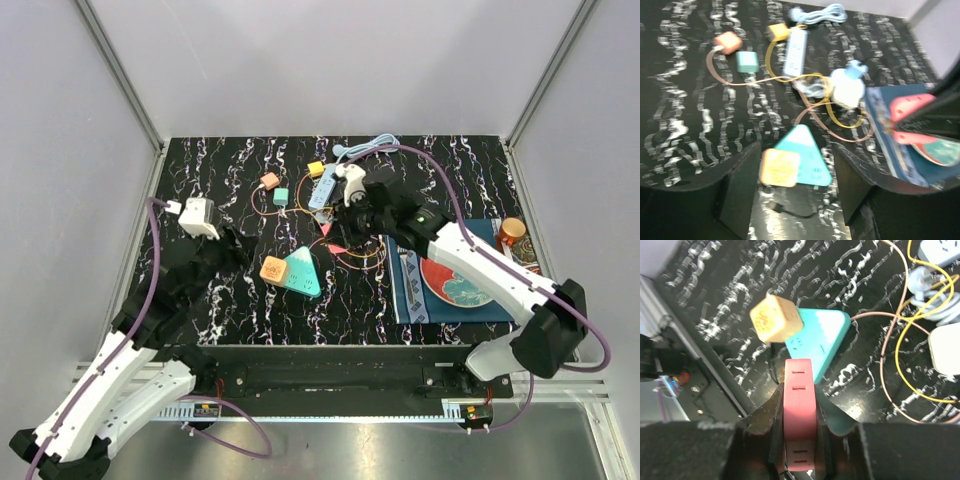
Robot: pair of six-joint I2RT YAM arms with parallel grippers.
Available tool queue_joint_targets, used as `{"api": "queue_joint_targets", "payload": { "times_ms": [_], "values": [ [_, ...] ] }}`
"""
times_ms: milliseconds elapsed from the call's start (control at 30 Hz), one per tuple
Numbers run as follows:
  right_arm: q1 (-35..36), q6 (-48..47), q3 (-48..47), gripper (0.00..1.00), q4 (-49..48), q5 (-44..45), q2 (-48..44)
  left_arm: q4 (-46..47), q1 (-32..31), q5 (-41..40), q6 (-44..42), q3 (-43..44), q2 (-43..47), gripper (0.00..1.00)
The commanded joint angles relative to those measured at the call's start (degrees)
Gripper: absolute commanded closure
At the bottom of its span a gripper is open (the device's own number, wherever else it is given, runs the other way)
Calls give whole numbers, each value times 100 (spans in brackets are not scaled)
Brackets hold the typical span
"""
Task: Insert the plug
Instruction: Insert the plug into the socket.
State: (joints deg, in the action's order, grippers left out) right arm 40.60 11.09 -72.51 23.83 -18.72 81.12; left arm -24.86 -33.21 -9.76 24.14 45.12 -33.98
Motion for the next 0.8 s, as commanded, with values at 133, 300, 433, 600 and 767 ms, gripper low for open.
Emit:
{"api": "queue_joint_targets", "payload": {
  "times_ms": [133,300,433,600,767],
  "values": [
    [1019,-986,-949,100,1694,2213,1000,-942,815,-800,-955,445,-601,30],
    [1643,-1083,-1361,100,2045,3285,1686,-810,1246,-677,-920,102,-540,15],
    [2030,-1285,-1669,100,2195,3884,2353,-722,1825,-545,-946,-21,-487,4],
    [2312,-1311,-1986,100,2275,4245,2812,-669,2056,-816,-920,-92,-276,1],
    [2488,-1338,-2197,100,2275,4578,3234,-704,2056,-1151,-920,-109,-144,1]
  ]
}}
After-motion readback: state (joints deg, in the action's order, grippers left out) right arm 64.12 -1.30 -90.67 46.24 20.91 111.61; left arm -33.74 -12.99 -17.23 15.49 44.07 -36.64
